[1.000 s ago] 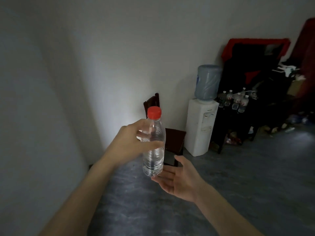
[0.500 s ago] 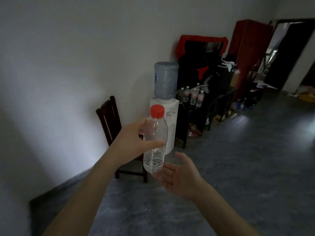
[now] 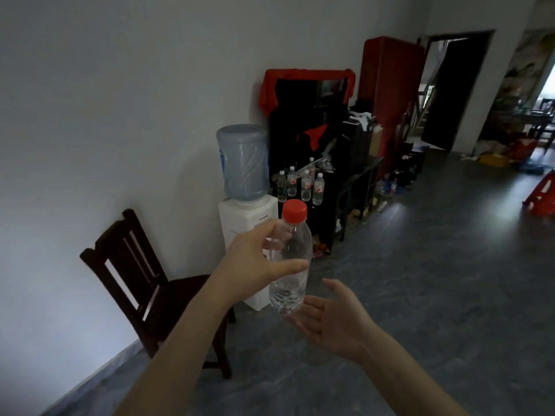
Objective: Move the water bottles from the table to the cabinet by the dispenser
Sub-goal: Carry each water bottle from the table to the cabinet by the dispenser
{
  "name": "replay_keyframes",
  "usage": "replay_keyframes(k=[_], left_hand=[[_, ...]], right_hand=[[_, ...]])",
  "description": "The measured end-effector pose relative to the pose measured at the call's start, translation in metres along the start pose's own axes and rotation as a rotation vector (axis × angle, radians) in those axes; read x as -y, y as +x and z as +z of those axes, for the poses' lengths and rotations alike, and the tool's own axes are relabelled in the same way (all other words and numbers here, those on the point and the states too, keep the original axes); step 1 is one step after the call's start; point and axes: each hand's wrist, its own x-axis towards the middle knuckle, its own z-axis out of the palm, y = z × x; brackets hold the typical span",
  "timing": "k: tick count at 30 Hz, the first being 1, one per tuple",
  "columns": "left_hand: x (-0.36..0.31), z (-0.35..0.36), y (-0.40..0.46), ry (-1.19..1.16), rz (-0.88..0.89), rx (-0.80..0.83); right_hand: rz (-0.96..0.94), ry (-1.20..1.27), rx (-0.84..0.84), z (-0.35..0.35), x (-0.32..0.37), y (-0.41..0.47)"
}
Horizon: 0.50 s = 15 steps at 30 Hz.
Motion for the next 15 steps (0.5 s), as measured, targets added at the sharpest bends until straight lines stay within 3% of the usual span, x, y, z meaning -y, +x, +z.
replay_keyframes(k=[15], left_hand=[[0.092, 0.045, 0.211, -0.017, -0.022, 0.096]], right_hand=[[0.025, 0.028, -0.038, -0.039, 0.128, 0.165]])
